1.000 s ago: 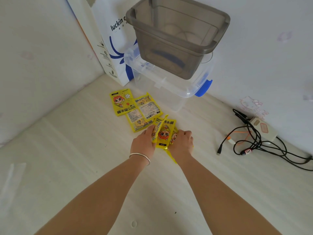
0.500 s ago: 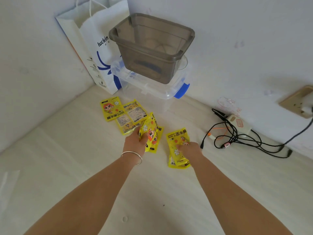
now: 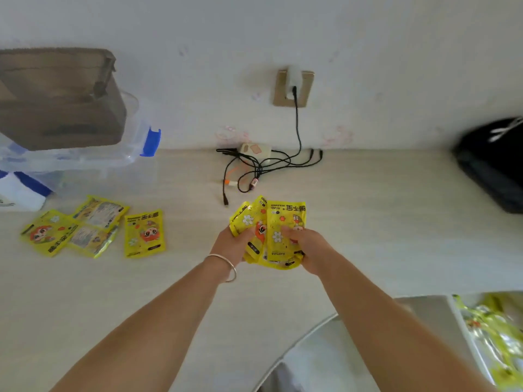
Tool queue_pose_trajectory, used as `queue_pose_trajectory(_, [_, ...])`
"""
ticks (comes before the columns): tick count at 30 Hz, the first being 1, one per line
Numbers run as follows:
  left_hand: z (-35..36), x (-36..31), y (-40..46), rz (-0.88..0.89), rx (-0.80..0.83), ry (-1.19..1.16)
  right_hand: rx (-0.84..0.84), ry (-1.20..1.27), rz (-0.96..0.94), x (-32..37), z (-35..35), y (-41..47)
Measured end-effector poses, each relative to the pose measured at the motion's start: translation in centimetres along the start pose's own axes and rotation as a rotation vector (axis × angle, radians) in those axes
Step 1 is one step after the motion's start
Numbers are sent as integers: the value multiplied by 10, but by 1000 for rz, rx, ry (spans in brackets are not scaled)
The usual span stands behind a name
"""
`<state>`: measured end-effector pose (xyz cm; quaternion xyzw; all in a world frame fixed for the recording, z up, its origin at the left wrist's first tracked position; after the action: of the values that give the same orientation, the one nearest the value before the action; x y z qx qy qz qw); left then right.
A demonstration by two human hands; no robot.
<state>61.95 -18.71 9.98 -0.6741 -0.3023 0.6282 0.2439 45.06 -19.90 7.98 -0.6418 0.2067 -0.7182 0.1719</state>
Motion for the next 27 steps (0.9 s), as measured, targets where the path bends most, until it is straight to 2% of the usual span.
queue_pose_trajectory(8, [170,10,-40,1,328,255,-338,170,-28,-27,-165,-75])
queue_pose_trajectory(14, [299,31,-74,41,497,475,-543,295,-32,-56,-279,-130])
queue_pose_trajectory(20, [420,64,-97,57,512,605,-684,352,13,-85,-394,-165])
queue_pose_trajectory(24, [484,90,-98,26,488,699,-685,372,79,-114,-459,-170])
queue_pose_trajectory(27, [524,107,-97,0,439,758,-699,366,168,-161,-510,-167])
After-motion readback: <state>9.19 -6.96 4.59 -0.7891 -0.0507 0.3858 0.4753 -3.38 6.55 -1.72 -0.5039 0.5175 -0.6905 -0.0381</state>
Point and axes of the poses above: each hand's wrist, its own y-axis towards the middle knuckle, its own z-axis out of the palm, x = y × z, the point moved 6 cm from there along y, towards the middle knuckle, and after that the axes turned 14 degrees about -z, right-handed, at the moved point
